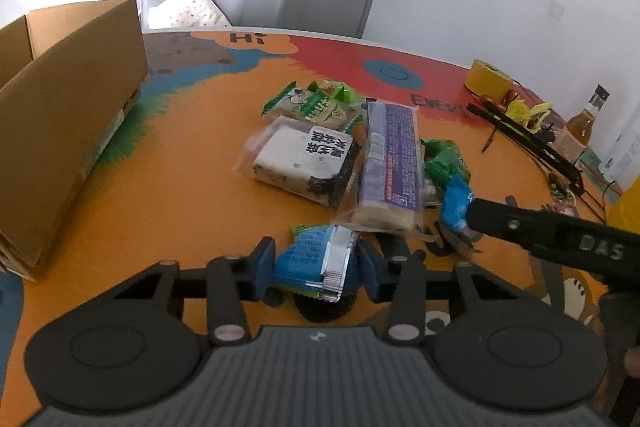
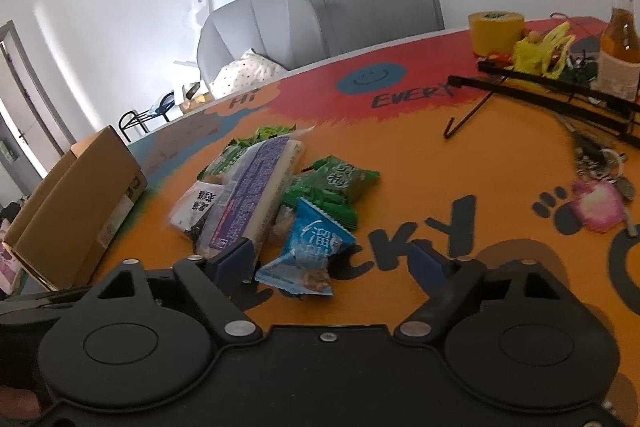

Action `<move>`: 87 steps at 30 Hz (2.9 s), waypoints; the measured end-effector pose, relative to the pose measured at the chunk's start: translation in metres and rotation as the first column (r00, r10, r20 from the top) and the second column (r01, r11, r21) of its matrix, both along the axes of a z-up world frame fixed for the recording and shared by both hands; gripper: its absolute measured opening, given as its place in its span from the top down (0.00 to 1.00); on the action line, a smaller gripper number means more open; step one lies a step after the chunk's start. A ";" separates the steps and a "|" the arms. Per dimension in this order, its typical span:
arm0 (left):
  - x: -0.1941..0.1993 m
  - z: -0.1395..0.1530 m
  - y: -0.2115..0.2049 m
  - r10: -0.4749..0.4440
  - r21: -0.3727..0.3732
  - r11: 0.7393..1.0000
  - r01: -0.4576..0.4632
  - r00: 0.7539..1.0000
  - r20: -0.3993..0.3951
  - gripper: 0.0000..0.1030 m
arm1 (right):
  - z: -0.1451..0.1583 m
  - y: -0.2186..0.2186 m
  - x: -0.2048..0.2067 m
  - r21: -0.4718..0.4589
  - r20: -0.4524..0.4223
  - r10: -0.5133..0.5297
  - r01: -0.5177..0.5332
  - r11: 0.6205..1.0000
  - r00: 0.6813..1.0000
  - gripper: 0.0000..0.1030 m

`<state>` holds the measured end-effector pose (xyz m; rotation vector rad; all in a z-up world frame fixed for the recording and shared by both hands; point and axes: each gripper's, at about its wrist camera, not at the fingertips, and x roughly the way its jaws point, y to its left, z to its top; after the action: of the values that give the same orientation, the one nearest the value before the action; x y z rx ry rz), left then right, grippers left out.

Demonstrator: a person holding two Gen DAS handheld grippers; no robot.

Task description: Organize snacks

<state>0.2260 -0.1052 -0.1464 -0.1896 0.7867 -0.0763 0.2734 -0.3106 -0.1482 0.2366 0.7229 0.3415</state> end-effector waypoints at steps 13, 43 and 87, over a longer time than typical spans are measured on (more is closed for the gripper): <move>0.005 0.006 0.020 0.040 -0.004 0.999 -0.040 0.999 0.012 0.62 | -0.005 0.016 0.015 -0.030 -0.013 -0.002 0.001 1.000 1.000 0.36; 0.009 0.042 0.042 0.087 0.008 0.996 -0.089 0.989 0.118 0.62 | 0.025 0.023 0.006 -0.052 0.107 0.033 -0.028 0.998 0.994 0.72; -0.010 0.098 0.188 0.350 -0.017 0.934 -0.357 0.903 0.251 0.62 | 0.097 0.184 0.022 -0.006 0.245 0.323 -0.331 0.943 0.914 0.72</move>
<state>0.2164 0.0831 -0.0483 -0.2872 0.4903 0.2524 0.2950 -0.1263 -0.0507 0.1022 0.5121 0.6921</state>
